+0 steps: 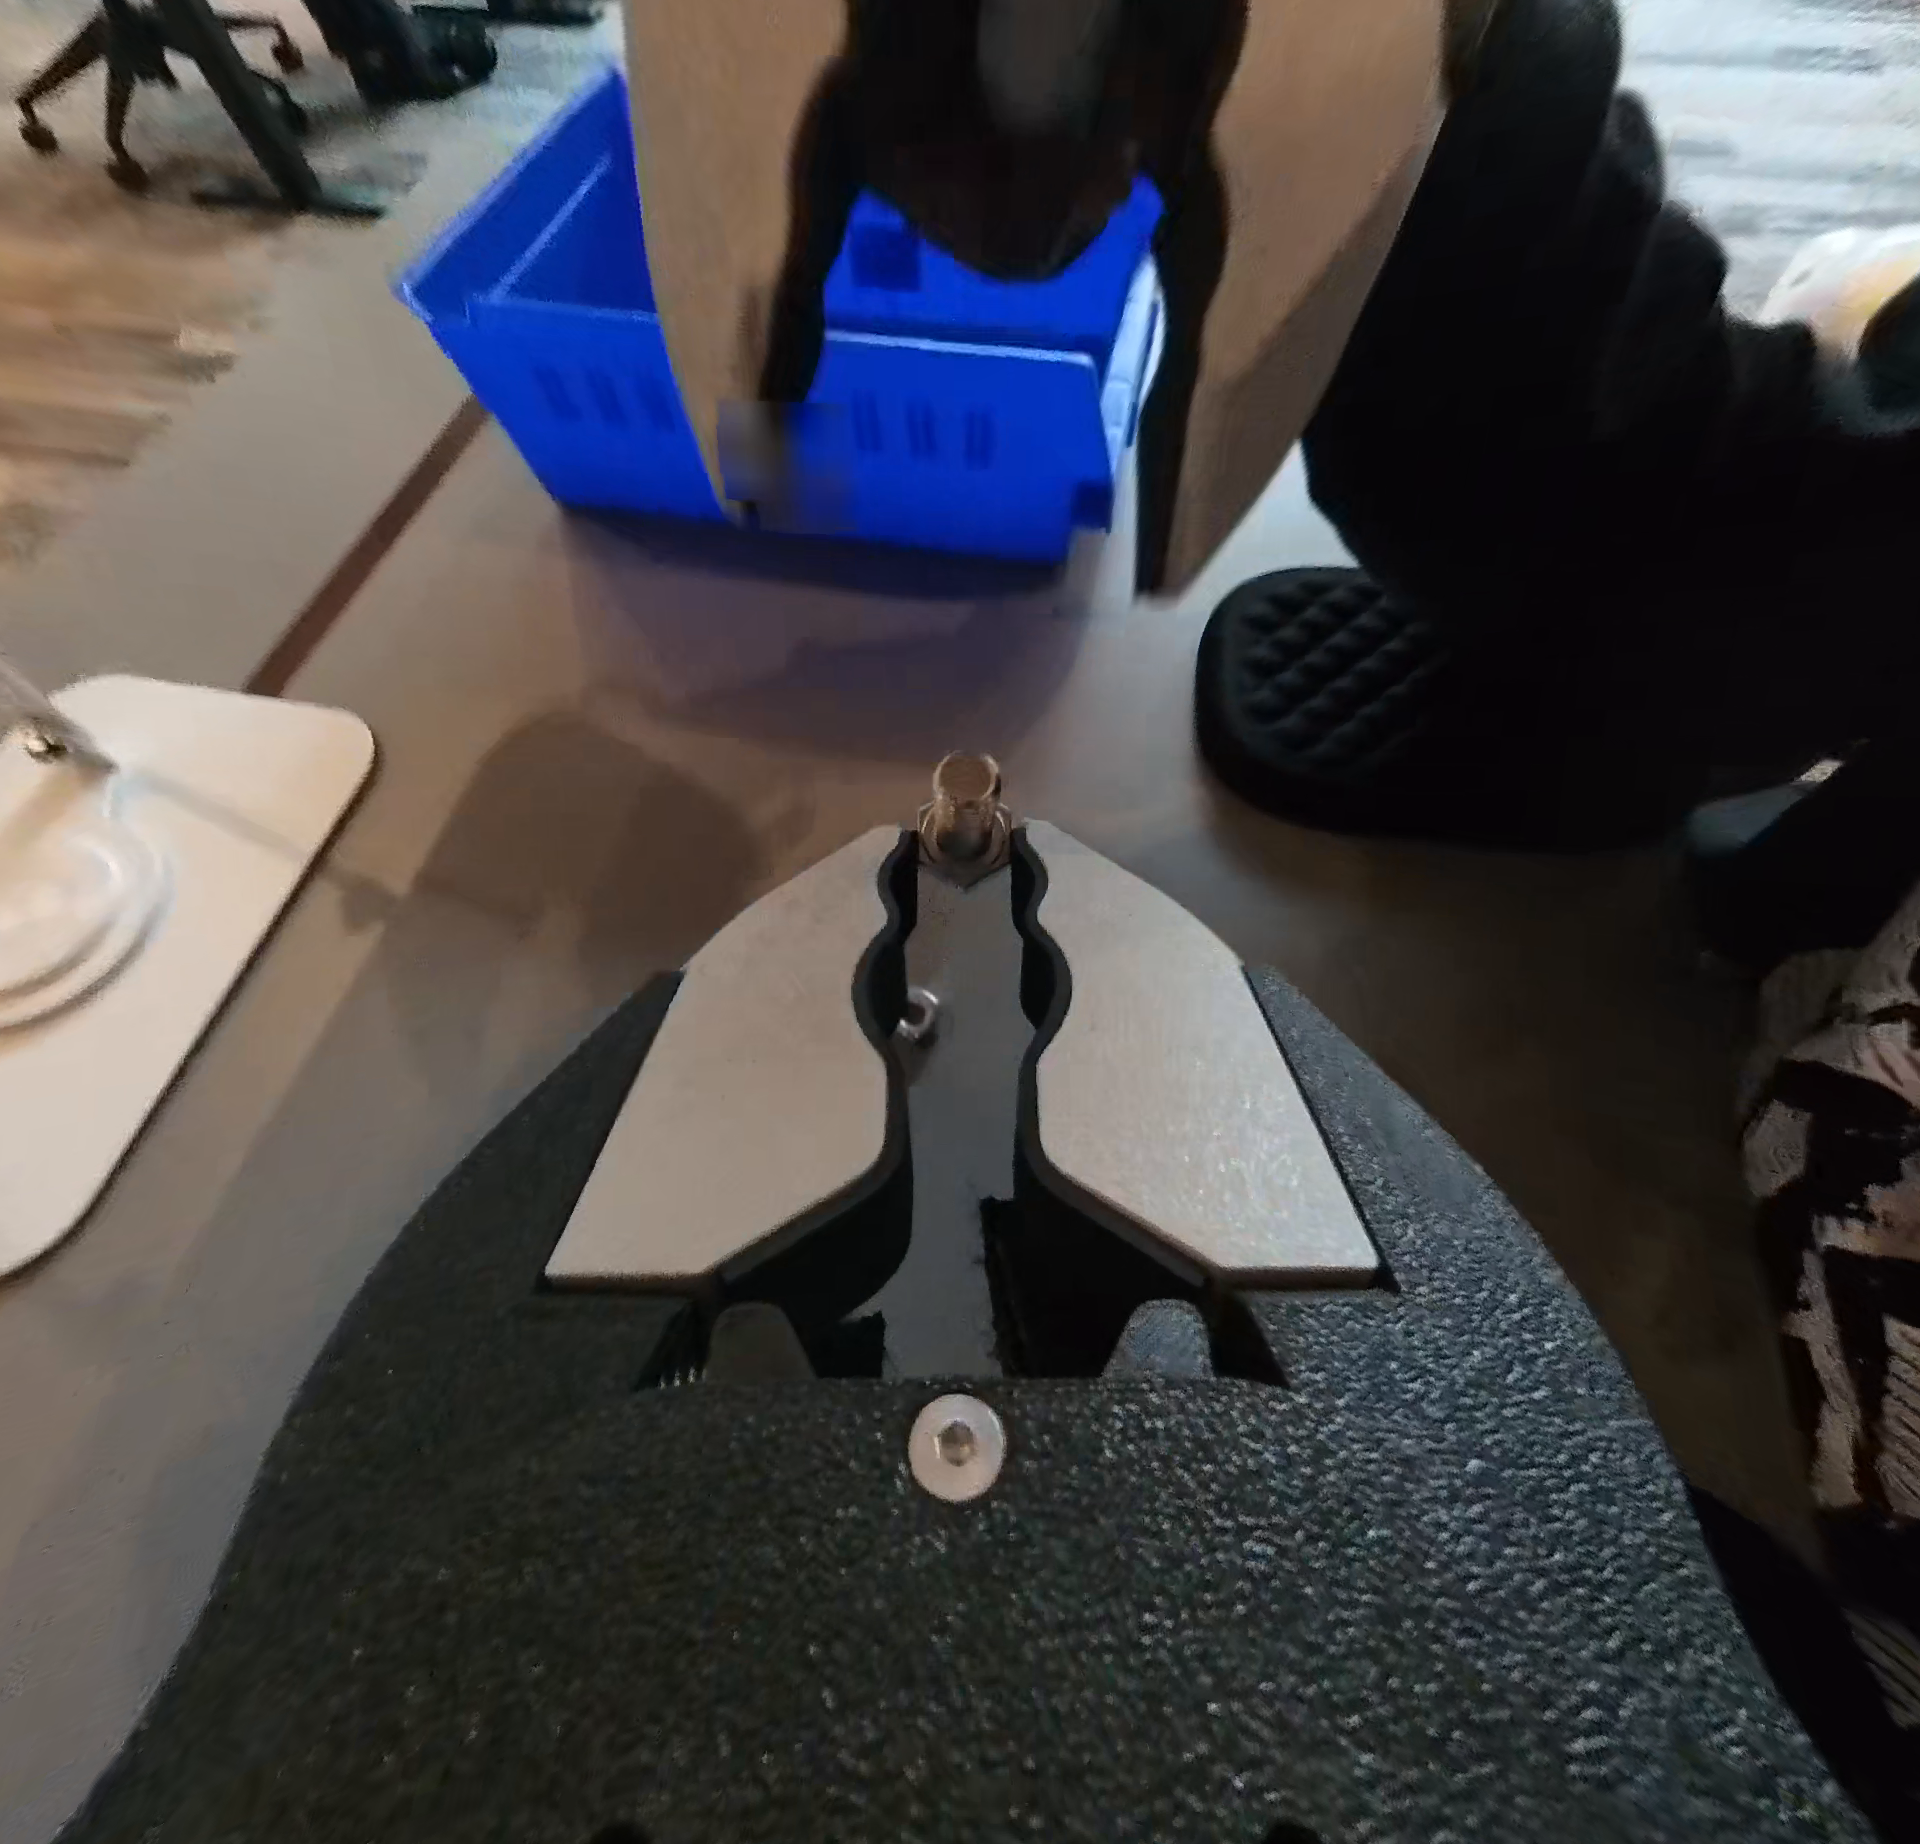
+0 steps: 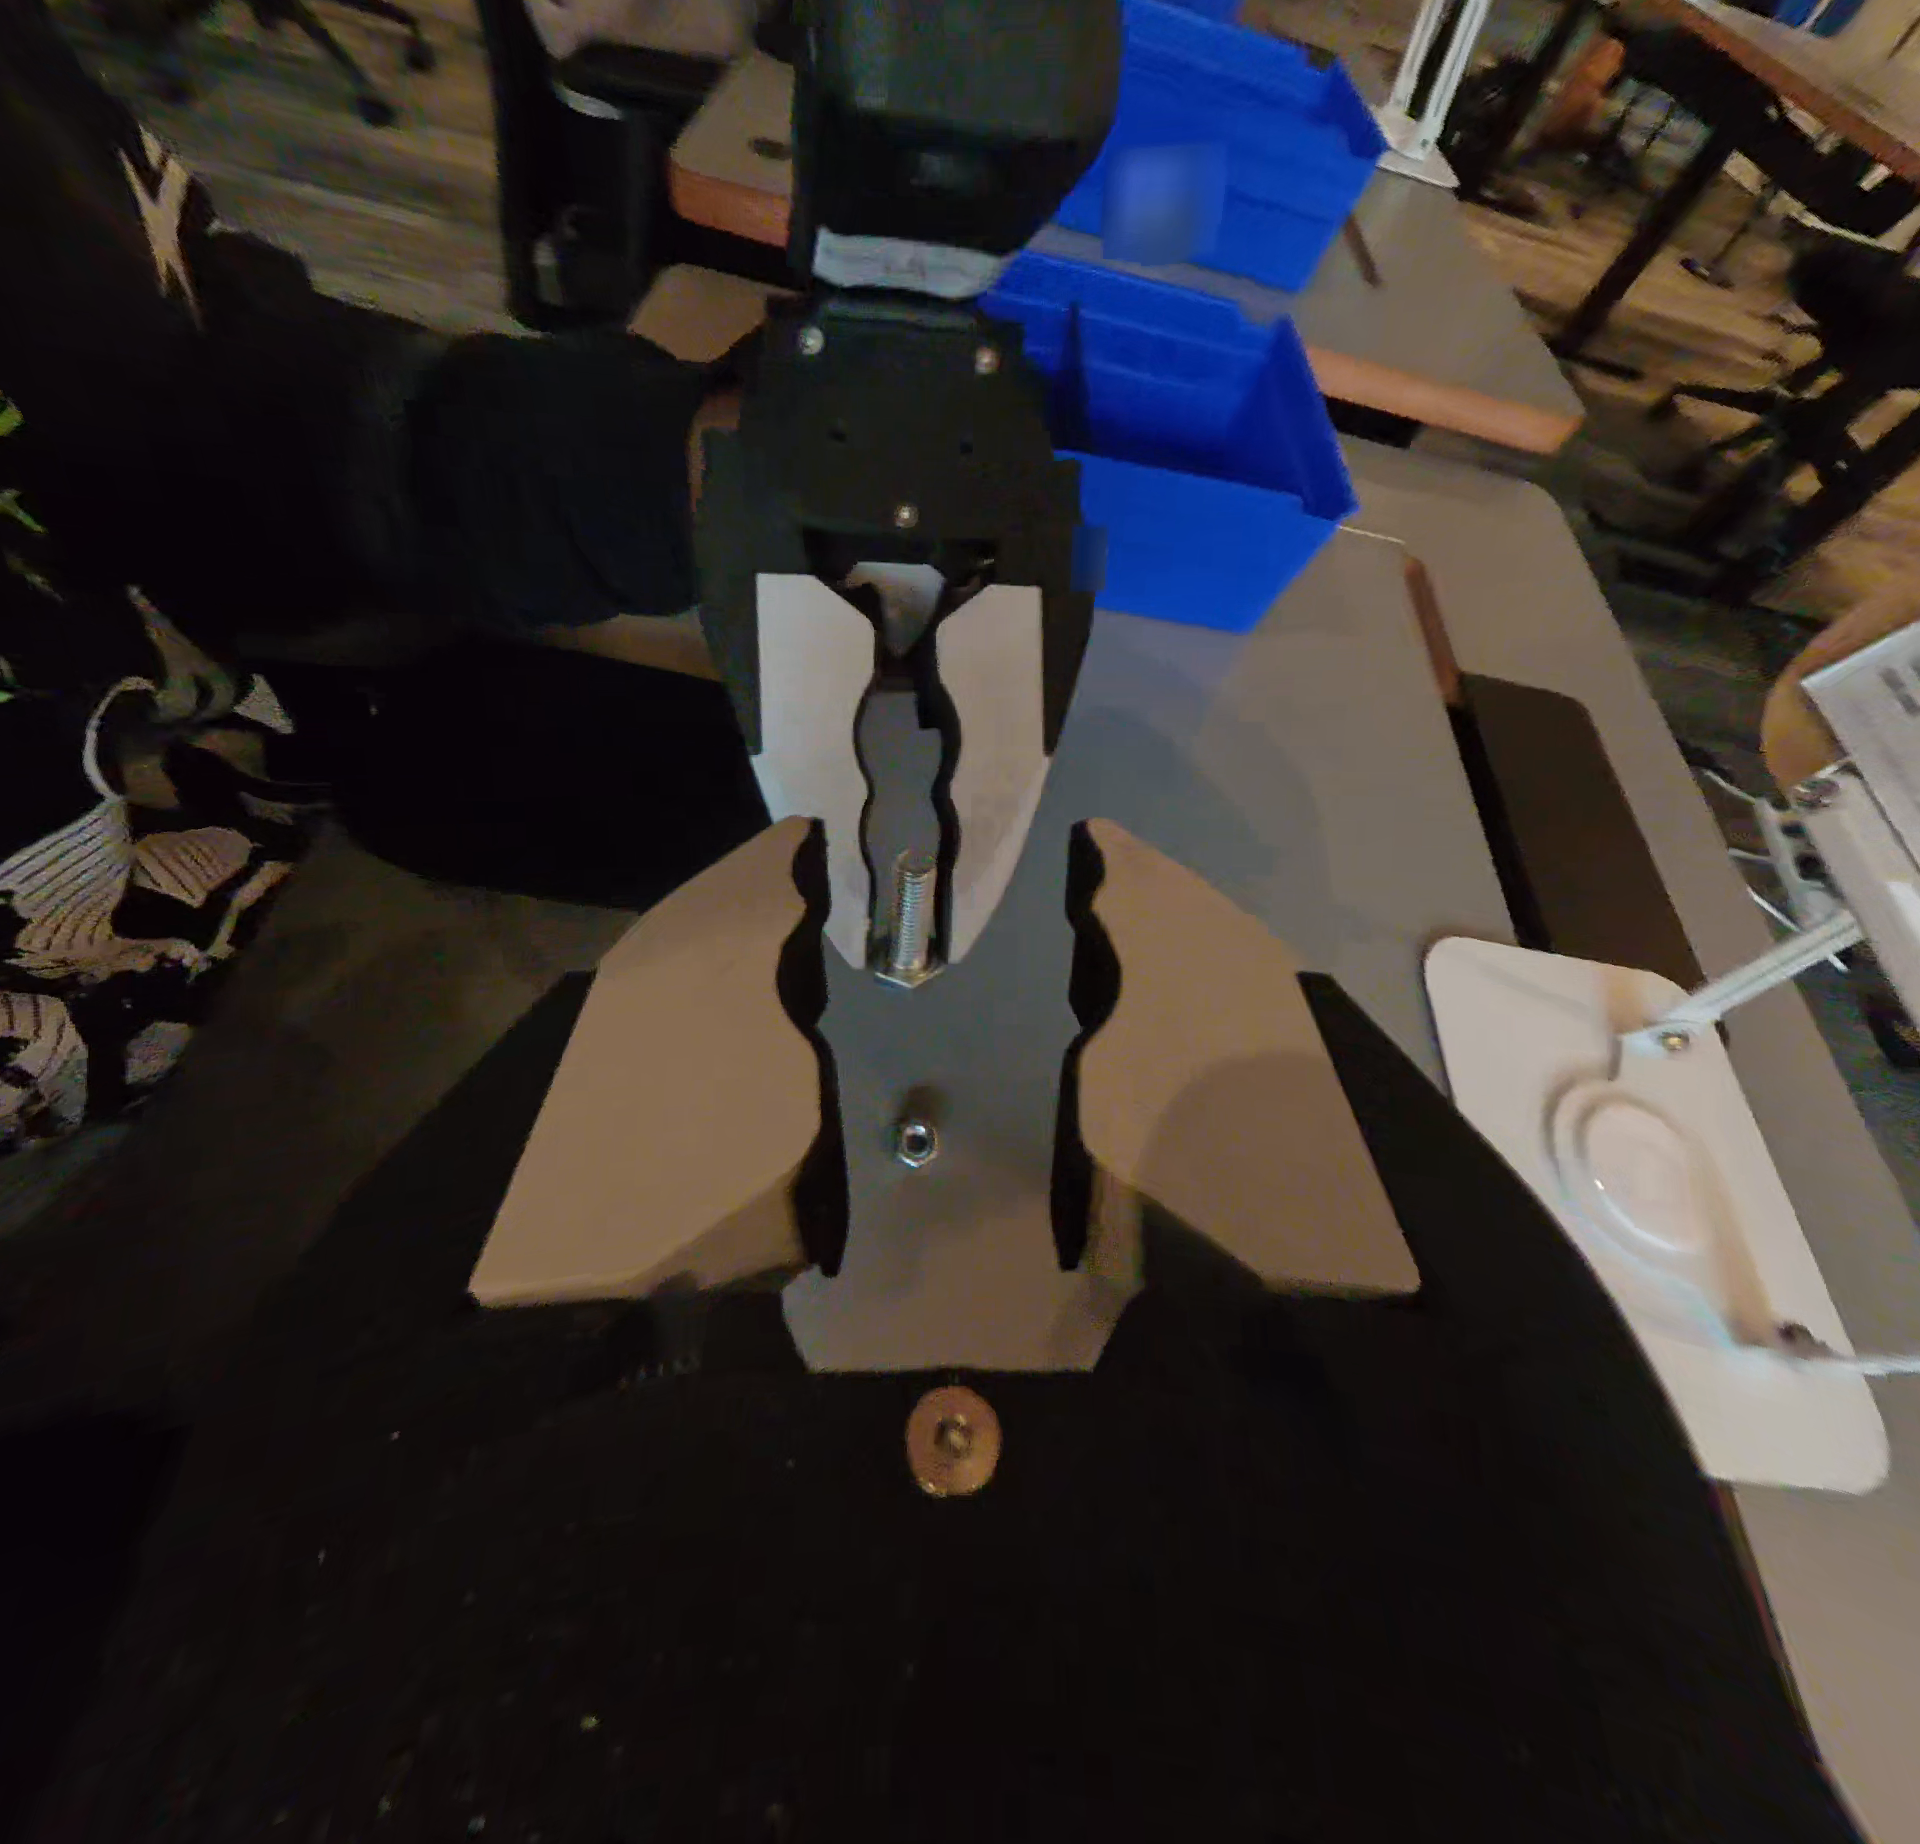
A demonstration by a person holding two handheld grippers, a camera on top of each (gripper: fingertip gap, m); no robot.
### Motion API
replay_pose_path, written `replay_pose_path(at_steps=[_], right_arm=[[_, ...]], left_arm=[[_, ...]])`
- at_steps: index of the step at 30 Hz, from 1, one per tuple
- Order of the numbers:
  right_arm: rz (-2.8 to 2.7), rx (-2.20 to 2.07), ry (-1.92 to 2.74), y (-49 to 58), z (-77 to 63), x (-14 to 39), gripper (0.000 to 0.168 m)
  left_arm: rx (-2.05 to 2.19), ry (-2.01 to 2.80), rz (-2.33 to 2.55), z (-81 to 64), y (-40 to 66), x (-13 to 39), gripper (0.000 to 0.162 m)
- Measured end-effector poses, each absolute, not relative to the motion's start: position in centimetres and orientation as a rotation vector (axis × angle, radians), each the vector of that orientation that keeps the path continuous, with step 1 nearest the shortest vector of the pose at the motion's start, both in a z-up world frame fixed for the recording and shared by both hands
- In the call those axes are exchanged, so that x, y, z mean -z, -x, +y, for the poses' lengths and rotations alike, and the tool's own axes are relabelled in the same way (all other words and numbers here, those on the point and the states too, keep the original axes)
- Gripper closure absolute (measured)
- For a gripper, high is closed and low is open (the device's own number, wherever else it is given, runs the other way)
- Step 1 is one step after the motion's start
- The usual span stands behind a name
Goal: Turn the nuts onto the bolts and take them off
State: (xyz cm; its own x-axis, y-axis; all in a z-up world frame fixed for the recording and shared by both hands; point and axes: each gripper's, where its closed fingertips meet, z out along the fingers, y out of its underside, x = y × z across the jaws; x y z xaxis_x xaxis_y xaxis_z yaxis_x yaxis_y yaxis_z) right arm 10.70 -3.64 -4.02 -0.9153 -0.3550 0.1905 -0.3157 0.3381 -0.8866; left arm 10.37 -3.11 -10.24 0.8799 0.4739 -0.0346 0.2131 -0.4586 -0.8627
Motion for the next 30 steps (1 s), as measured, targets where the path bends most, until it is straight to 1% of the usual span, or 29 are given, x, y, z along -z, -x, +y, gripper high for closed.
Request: replay_pose_path(at_steps=[5,9,16,18,22,23,25,27,29,30], right_arm=[[2.563,1.625,0.638,-10.7,-4.2,4.8,0.132],[2.529,1.632,0.636,-10.9,-4.3,4.6,0.148],[2.533,1.608,0.644,-11.0,-4.3,5.0,0.148],[2.519,1.610,0.660,-11.1,-4.3,4.9,0.159],[2.471,1.725,0.618,-10.8,-4.2,3.2,0.160],[2.445,1.777,0.588,-10.6,-4.1,2.4,0.160],[2.368,1.902,0.517,-10.1,-3.8,0.4,0.160],[2.278,2.025,0.459,-9.9,-3.2,-1.6,0.160],[2.200,2.126,0.402,-9.8,-2.7,-3.4,0.160],[2.162,2.169,0.383,-9.8,-2.4,-4.1,0.160]], left_arm=[[-0.363,2.038,-0.455,-2.6,-10.1,8.4,0.145],[-0.371,2.041,-0.439,-2.4,-10.2,8.0,0.145],[-0.381,2.030,-0.429,-2.5,-10.1,7.5,0.145],[-0.385,2.031,-0.420,-2.4,-10.0,7.2,0.145],[-0.375,1.993,-0.375,-2.1,-9.8,5.6,0.144],[-0.364,1.980,-0.357,-2.0,-9.8,5.0,0.139],[-0.342,1.953,-0.330,-1.9,-9.5,3.7,0.119],[-0.325,1.895,-0.302,-1.3,-9.1,2.3,0.107],[-0.326,1.812,-0.258,-0.3,-8.6,0.9,0.099],[-0.343,1.773,-0.234,0.2,-8.4,0.4,0.098]])
